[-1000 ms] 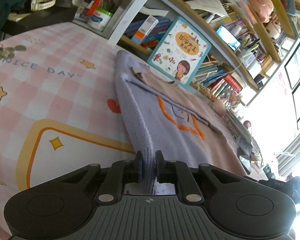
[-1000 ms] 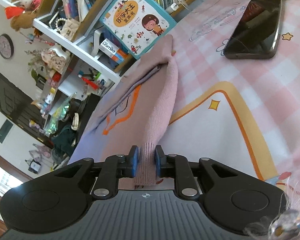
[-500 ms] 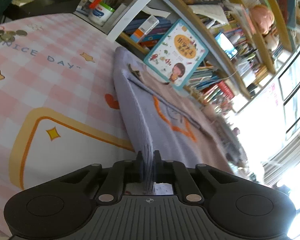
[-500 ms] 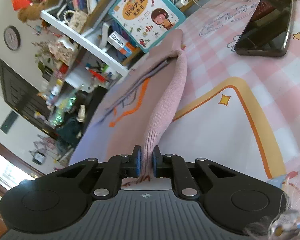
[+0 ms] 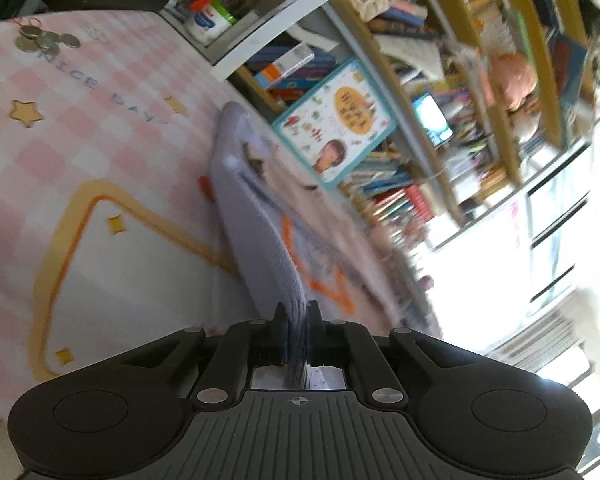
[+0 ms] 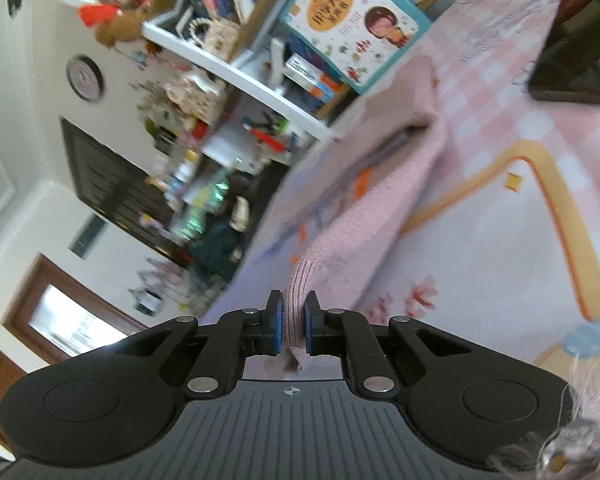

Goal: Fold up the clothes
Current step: 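Lift both side edges and fold them toward each other over the sweater center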

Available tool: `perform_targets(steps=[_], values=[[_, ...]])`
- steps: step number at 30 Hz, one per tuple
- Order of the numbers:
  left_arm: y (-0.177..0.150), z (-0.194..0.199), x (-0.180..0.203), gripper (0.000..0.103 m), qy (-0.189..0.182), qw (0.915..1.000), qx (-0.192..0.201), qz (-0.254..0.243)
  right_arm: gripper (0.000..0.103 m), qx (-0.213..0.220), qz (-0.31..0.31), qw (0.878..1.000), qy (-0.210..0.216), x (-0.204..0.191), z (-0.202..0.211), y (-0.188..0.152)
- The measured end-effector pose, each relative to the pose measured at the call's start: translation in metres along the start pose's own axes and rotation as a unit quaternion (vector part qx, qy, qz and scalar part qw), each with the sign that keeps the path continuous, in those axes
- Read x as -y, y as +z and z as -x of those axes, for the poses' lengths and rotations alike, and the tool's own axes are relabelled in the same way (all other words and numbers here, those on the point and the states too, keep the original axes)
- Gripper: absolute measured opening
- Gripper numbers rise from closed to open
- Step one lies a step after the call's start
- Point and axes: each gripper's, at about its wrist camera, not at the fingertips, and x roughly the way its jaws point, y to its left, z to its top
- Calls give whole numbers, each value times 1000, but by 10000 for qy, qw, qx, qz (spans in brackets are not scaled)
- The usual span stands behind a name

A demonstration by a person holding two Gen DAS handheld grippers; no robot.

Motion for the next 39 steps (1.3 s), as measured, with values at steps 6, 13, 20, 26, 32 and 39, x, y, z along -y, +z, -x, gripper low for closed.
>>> perform_targets(steps=[6, 13, 20, 26, 32, 39], values=[[33, -13, 8, 6, -1040, 9925, 591, 245, 9, 578, -160, 9957, 705, -3, -11, 32], [67, -47, 16, 6, -1512, 9802, 1190, 464, 9, 1696, -759, 9748, 1232, 7, -29, 76], [98, -88, 11, 7, -1063, 9846, 1304, 469, 9, 1926, -924, 9712, 1058, 20, -55, 120], [126, -124, 6, 7, -676, 9867, 1400, 471, 9, 2071, -840, 9736, 469, 34, -86, 152], [139, -157, -7, 7, -276, 9886, 1371, 563, 10, 1995, -875, 9760, -73, 60, -116, 171], [139, -183, -26, 11, 196, 9908, 1176, 639, 11, 1780, -1104, 9767, -472, 89, -137, 176]])
